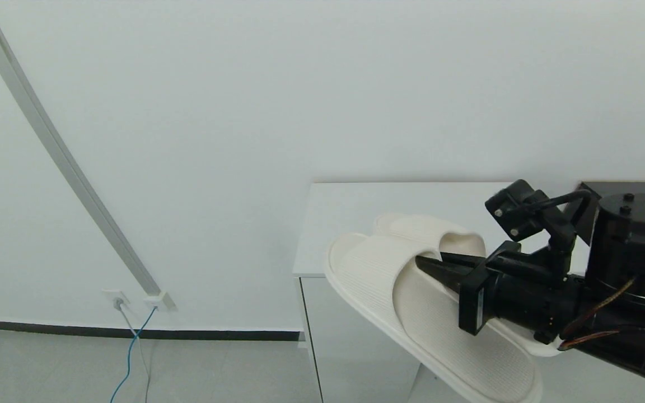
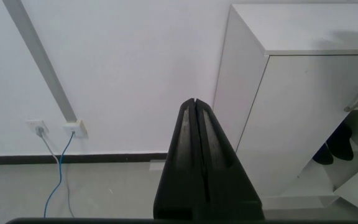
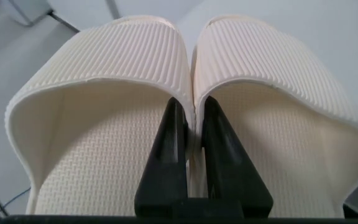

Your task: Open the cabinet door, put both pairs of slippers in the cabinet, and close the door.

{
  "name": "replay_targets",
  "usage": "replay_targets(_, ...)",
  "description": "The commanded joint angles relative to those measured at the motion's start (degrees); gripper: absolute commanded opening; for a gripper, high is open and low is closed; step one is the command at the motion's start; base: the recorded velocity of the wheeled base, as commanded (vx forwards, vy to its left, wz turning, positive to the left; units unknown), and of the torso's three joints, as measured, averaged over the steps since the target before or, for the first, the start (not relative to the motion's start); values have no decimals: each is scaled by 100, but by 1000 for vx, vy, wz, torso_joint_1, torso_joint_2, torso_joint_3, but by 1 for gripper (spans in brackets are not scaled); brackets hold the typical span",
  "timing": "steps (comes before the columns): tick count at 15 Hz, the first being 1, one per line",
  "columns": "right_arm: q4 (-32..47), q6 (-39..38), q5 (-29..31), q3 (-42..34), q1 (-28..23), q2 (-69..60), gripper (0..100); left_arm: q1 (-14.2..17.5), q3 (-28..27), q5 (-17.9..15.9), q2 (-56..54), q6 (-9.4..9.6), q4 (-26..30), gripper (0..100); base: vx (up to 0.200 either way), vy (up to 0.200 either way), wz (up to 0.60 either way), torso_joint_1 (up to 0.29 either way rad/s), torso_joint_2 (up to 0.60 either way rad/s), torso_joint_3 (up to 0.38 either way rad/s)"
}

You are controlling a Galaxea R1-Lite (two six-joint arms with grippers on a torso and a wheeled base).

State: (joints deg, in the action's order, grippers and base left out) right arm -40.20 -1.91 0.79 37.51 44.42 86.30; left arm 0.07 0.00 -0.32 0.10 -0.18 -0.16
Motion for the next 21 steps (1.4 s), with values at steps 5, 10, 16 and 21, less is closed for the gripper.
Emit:
replay_targets(5,-682,490,-448,-596,-267,19,0,1,0,5,-1,1,-2,0,-40,0,0,0,2,0)
replay_targets(10,-682,648,-448,-684,-267,1,0,1,0,-3,-1,1,-2,0,-200,0,0,6,3,2)
replay_targets(16,-673,648,-431,-798,-250,-60,0,1,0,23,-1,-26,-2,0,-67,0,0,-1,-2,1)
replay_targets(21,-664,648,-431,-824,-250,-8,0,1,0,5,-1,-26,-2,0,0,0,0,0,0,0)
